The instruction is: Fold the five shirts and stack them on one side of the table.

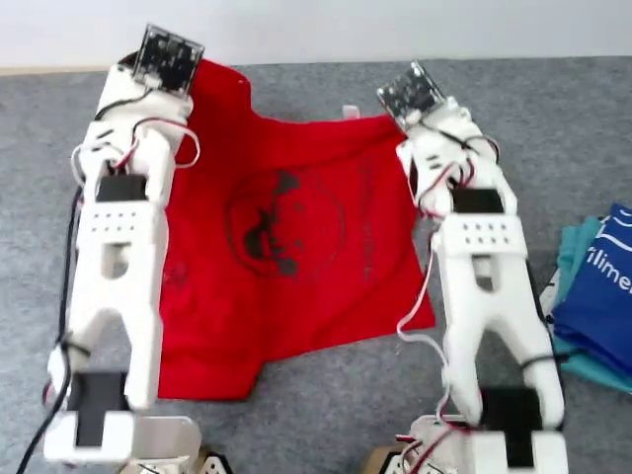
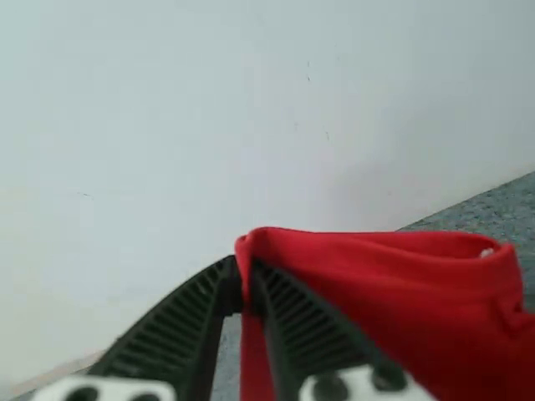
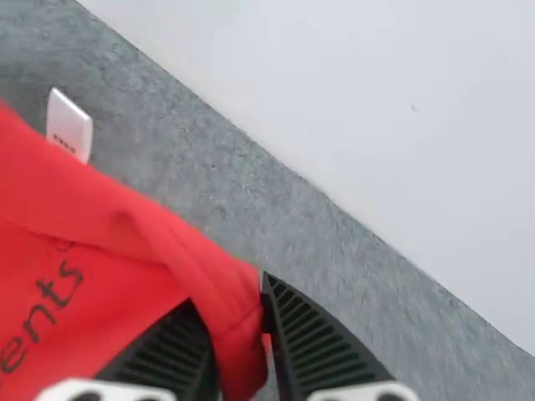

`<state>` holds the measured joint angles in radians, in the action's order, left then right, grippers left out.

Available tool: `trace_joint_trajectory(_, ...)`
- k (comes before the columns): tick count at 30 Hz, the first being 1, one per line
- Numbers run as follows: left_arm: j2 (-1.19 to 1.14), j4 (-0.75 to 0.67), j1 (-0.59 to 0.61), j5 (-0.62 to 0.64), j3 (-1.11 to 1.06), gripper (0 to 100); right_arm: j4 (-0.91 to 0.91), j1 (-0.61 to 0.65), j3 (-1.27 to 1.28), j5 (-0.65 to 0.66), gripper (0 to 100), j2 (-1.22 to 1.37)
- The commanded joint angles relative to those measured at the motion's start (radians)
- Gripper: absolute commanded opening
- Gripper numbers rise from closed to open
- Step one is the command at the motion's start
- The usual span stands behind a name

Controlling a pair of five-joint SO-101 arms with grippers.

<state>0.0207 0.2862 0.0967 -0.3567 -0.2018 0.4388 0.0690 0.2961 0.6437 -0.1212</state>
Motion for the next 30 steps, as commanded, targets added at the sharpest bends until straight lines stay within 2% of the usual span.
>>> trace_joint_trajectory(1,-0.103,-0.026,-0.002,0.009,0.163,0,-0.021,-0.015,-0.184,0.017,1.0,0.099)
trace_joint_trajectory(11,-0.41,-0.021,0.017,0.003,0.489,0,-0.018,-0.015,-0.594,0.023,1.0,0.473)
trace_joint_trajectory(19,-0.523,0.184,0.021,0.003,0.7,0,0.065,-0.015,-0.769,0.023,1.0,0.645)
trace_joint_trajectory(24,-0.514,0.402,0.023,0.003,0.76,0,0.145,-0.015,-0.772,0.08,1.0,0.651)
trace_joint_trajectory(30,-0.454,0.809,0.006,-0.077,0.799,0,0.325,-0.013,-0.773,0.149,1.0,0.624)
